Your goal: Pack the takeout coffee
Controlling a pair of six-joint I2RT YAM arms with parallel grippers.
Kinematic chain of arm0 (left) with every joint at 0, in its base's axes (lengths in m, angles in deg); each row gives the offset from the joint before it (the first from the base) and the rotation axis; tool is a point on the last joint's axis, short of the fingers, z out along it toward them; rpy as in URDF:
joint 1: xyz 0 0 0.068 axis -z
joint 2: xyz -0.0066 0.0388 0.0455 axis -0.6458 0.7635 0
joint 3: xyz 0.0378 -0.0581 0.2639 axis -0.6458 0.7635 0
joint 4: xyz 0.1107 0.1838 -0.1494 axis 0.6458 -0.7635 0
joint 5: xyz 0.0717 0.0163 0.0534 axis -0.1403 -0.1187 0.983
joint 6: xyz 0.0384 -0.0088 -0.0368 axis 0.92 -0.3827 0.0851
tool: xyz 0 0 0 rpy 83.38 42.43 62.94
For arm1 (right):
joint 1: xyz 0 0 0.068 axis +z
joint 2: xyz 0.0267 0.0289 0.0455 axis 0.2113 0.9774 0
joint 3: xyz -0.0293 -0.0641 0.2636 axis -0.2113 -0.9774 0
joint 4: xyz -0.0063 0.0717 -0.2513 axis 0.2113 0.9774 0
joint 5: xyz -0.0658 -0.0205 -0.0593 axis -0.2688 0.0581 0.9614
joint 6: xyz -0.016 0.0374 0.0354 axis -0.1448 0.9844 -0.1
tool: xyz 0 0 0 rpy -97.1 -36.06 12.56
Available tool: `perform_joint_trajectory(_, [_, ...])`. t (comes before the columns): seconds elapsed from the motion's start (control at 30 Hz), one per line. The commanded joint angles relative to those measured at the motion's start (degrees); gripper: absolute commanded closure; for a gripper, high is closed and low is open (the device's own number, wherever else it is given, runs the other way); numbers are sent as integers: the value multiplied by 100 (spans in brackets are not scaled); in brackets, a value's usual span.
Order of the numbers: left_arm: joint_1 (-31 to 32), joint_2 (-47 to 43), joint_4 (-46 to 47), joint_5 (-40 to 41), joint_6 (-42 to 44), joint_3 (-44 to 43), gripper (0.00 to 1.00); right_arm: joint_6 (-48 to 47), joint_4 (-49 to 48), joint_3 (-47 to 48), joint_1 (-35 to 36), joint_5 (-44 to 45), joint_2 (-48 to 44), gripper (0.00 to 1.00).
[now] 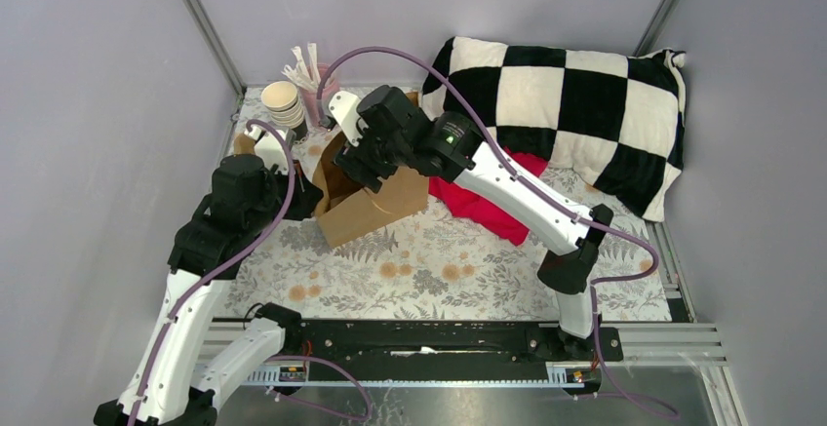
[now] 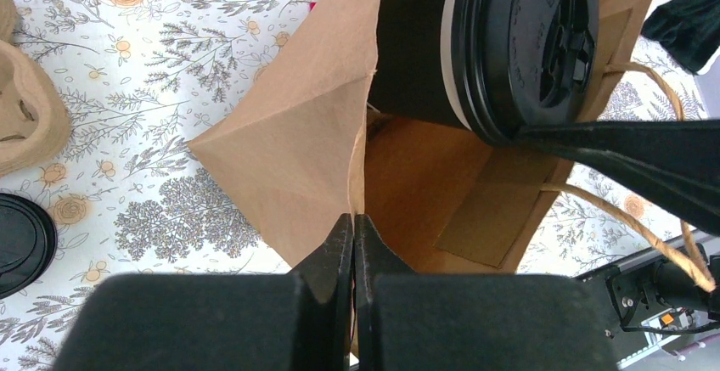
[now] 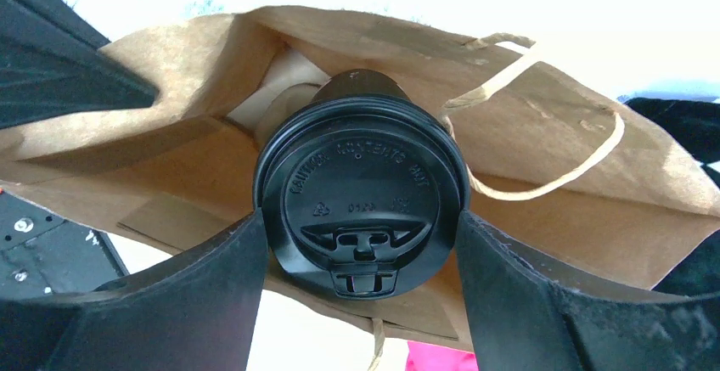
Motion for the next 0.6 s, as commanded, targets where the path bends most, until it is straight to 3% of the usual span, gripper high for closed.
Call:
perform_joint_trajectory(0.0, [32, -70, -10, 72, 92, -141, 100, -116, -484, -111, -184, 51, -148, 58])
perform_joint_trajectory(0.33, [40, -81, -1, 241, 135, -222, 100, -203, -566, -740, -402, -80, -351, 59])
perform_joint_trajectory(0.57, [42, 2, 332, 845, 89, -545, 100, 333, -386, -1131, -347, -382, -650, 60])
